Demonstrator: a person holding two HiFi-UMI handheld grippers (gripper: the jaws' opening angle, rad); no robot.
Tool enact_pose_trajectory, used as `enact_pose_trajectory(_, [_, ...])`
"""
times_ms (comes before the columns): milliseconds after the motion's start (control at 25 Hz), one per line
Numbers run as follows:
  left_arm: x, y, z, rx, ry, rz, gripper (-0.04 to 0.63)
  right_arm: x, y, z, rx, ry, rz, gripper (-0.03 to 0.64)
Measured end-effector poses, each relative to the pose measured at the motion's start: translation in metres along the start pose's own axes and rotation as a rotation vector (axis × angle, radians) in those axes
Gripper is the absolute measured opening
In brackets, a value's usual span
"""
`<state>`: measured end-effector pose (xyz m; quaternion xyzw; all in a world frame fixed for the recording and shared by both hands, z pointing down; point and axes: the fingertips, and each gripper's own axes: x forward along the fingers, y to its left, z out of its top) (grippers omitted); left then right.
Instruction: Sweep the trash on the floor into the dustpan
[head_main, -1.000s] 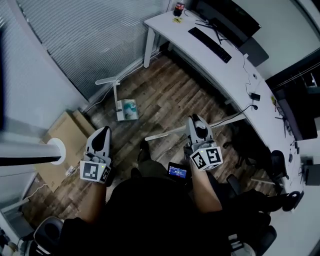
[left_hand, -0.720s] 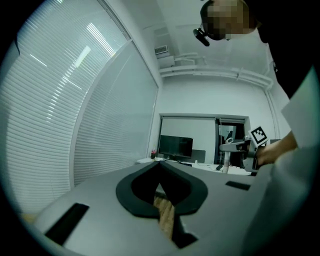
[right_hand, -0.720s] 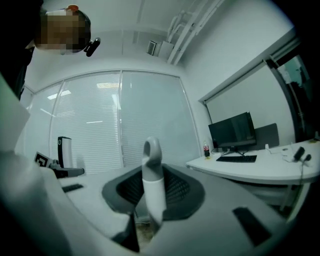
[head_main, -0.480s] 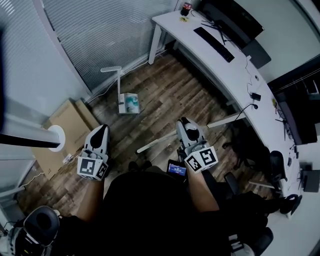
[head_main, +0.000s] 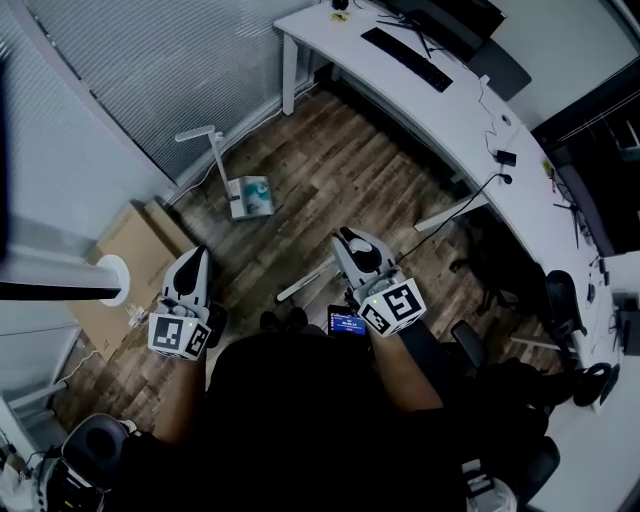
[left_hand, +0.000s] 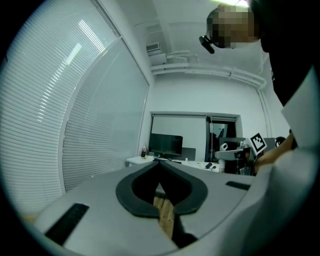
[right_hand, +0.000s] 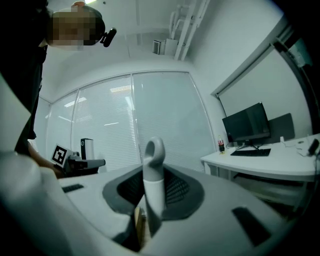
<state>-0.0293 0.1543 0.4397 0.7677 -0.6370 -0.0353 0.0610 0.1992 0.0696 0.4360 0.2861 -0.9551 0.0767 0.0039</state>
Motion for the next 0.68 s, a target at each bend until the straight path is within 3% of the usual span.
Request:
enact_pose_trajectory(160, [-0.001,-0.006,-0.004,-0.030,0.002,0.012,-0.003,-0.007,-0.006,-0.005,-0.022,0.014,-0.002,0.075])
enact_pose_trajectory(680, [0.014,-0.042,-0.006,-0.011,0.016,-0.025,-0.003,-0.035,-0.051,-0.001,-0.031,0.013,-0.065,0.077])
